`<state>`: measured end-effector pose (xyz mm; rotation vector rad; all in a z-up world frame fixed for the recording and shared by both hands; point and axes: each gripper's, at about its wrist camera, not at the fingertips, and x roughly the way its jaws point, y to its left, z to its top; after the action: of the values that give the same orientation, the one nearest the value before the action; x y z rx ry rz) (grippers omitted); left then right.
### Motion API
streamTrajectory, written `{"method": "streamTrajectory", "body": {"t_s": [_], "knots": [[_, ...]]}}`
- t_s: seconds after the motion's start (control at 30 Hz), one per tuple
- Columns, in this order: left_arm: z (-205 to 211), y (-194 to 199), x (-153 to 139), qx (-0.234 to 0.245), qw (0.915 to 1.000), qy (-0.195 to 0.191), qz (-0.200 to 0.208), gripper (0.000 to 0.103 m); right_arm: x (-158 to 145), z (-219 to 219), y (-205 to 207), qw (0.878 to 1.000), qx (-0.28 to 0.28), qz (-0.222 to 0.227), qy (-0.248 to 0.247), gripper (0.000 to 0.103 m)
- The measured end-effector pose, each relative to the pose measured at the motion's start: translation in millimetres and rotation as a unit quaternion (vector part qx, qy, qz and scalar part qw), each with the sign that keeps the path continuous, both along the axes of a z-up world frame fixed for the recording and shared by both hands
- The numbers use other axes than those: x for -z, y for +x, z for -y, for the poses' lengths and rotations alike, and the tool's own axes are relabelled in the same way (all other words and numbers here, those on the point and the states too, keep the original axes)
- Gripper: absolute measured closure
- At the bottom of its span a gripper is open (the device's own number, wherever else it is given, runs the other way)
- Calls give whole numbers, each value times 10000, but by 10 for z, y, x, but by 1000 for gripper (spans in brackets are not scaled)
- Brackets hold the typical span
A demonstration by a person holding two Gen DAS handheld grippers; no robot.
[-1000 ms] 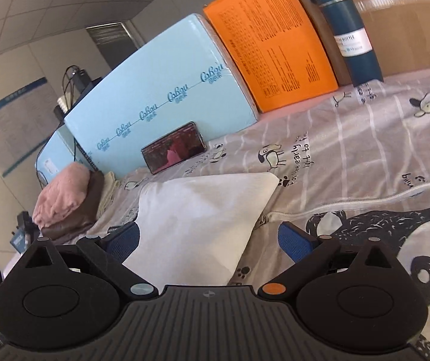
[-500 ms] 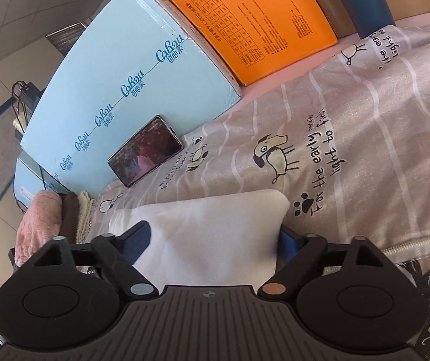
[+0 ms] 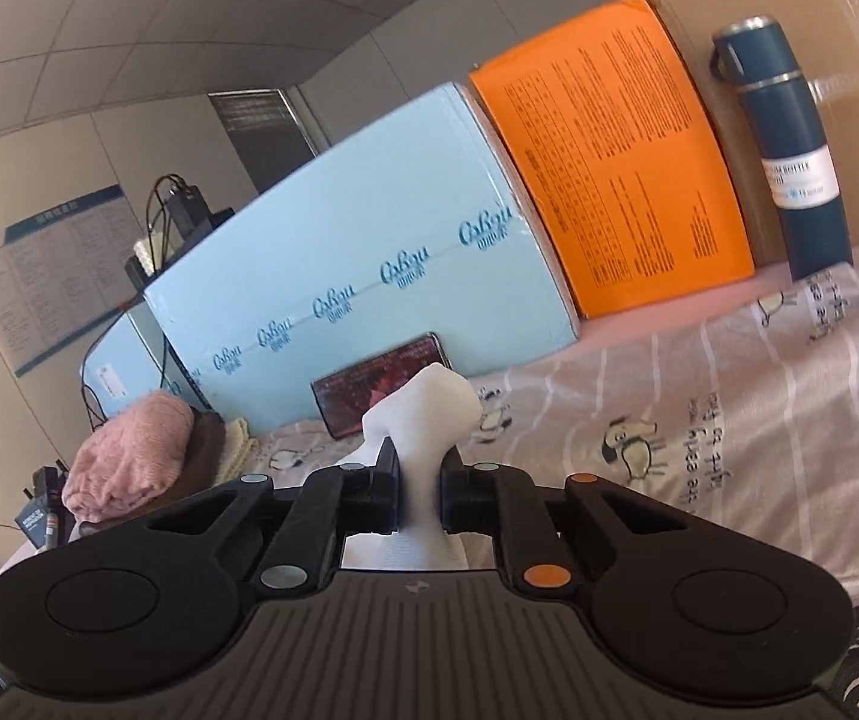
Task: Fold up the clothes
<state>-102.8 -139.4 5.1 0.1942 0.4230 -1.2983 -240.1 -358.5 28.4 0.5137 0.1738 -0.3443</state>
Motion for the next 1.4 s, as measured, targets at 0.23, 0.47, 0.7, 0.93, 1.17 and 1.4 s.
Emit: {"method": "streamTrajectory", "body": {"t_s": [0.23, 0.47, 0.7, 0.93, 1.17, 1.4], "knots": [[581, -234, -246, 271, 9935, -339, 1052, 86, -390, 62, -361, 9940, 652, 401, -784, 92], [1477, -536, -300, 677, 9791, -400, 1877, 86, -467, 489, -881, 9797, 1611, 798, -890, 92], [2458, -937, -224, 1131, 9713, -479, 2036, 86, -406, 902, -1450, 9541, 2661, 933, -1006, 92], [3346, -1290, 103, 2036, 9760, 29, 772, 84, -96, 1321, -2164, 9134, 3913, 967, -572, 92], [3628, -1217, 430, 2119, 9756, 462, -342, 71, 471, 1846, -2742, 8707, 4825, 685, 661, 93], [3533, -764, 484, 1971, 9647, 274, -1726, 43, 614, 1791, -2805, 8467, 5234, 198, 936, 76]]}}
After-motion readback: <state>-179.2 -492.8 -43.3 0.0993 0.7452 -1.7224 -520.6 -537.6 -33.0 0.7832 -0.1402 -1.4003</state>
